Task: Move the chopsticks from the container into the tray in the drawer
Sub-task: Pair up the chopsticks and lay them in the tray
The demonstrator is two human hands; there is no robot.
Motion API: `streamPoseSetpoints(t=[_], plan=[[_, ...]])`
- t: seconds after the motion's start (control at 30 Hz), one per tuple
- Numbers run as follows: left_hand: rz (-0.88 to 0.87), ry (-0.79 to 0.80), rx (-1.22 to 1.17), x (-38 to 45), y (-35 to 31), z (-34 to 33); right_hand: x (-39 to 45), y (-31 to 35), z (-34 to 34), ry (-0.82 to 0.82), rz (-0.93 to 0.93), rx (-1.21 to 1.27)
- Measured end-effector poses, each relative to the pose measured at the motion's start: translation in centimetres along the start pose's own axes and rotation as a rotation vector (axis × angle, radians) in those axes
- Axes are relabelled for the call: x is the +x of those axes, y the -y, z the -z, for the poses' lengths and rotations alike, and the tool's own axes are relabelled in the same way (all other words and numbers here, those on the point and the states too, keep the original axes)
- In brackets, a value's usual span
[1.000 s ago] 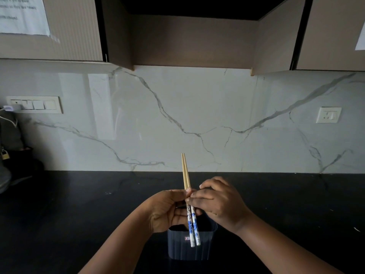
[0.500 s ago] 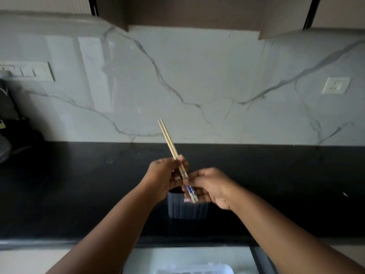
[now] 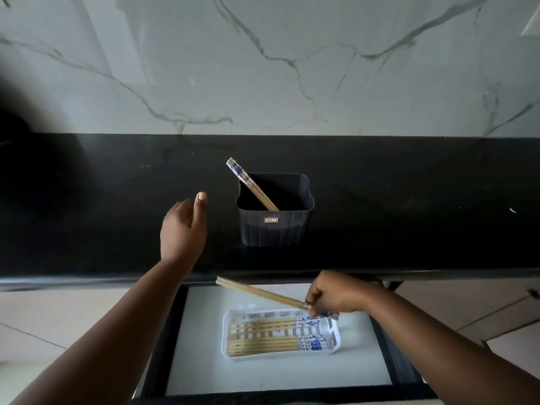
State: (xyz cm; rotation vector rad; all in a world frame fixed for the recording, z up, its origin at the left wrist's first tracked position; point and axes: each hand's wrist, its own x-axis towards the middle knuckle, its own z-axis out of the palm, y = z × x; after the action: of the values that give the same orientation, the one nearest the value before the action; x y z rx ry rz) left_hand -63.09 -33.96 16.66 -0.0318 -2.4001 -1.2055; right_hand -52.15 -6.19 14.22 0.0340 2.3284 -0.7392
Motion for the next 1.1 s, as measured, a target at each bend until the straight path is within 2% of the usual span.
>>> streamPoseSetpoints(t=[0.1,0.2,0.27,0.43,0.77,1.1], plan=[[-0.146,0.096,0.222,-0.9,2.6,-0.6,1.1,-1.6,-2.2,0.038,-0.067,-0.131],[-0.009,0.418,0.538,-2.3,5.0,-2.1,2.6,-2.2,-4.4,0.037,-0.075,-0.327],[0.040,0.541,0.680,-3.3,6.3,-3.0,3.6,-2.5,-5.7,0.006,-0.069,-0.453],[0.010,0.558,0.741,-3.2,6.7,-3.2,5.4,-2.9,-7.6,-0.060,0.010,-0.552],[-0.016,0.554,0.766,-3.3,6.6,-3.1,8.0,-5.7,-8.8,-0.004,-0.017,-0.414],[-0.036,0.549,0.766,-3.2,6.5,-3.1,7.4,-5.2,-8.8,-0.232,0.019,-0.374]])
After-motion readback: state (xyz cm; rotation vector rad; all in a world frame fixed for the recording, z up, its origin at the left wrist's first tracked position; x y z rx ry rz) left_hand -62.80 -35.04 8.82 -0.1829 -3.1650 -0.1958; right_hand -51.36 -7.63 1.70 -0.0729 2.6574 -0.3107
